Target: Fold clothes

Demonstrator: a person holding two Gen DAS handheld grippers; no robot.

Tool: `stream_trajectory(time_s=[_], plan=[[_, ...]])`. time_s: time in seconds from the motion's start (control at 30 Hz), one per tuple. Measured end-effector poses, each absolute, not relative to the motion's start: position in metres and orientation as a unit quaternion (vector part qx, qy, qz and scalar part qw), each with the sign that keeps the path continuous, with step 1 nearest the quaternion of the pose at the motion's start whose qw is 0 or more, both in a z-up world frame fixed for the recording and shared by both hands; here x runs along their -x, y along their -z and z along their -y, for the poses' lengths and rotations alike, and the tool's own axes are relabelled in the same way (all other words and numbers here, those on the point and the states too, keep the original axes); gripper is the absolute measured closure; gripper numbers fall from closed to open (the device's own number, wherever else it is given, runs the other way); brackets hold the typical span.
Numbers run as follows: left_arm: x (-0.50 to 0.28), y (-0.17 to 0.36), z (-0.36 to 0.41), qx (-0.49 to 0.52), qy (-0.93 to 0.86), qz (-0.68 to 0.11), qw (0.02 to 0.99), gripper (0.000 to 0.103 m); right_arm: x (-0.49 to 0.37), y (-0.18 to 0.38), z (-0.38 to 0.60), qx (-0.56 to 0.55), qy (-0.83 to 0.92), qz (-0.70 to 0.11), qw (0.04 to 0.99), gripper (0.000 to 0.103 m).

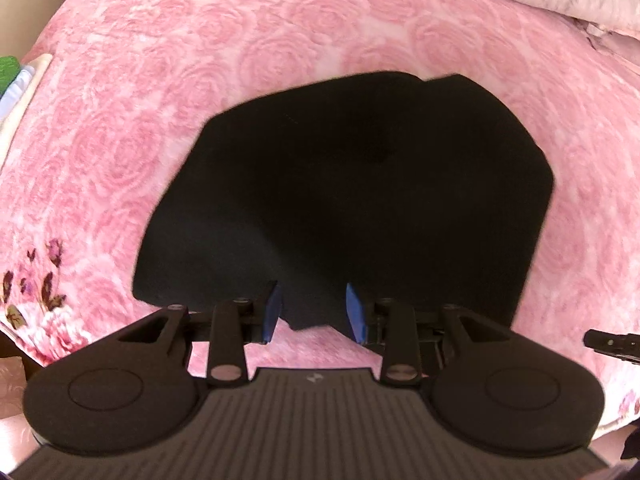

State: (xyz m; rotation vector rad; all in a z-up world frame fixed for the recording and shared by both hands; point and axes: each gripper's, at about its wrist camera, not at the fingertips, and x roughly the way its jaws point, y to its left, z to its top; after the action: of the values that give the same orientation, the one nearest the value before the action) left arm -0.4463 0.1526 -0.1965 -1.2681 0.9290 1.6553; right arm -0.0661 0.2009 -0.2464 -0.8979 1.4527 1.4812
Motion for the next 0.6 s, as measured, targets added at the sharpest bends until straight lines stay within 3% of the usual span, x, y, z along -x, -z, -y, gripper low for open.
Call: stream_trajectory(time_s=[0.27, 0.6], plan=[[0.495, 0.206, -0.166, 0.521, -0.663, -0.356, 0.402, 0.072, 0.087, 0.243, -0.226, 0.328, -0.602, -0.589, 0.428, 0.055], [0.484, 0.229, -0.181, 0.545, -0.613, -0.37, 0.437, 0.068, 0.109, 0.273, -0.219, 0.331, -0.559, -0.635, 0.417, 0.055]])
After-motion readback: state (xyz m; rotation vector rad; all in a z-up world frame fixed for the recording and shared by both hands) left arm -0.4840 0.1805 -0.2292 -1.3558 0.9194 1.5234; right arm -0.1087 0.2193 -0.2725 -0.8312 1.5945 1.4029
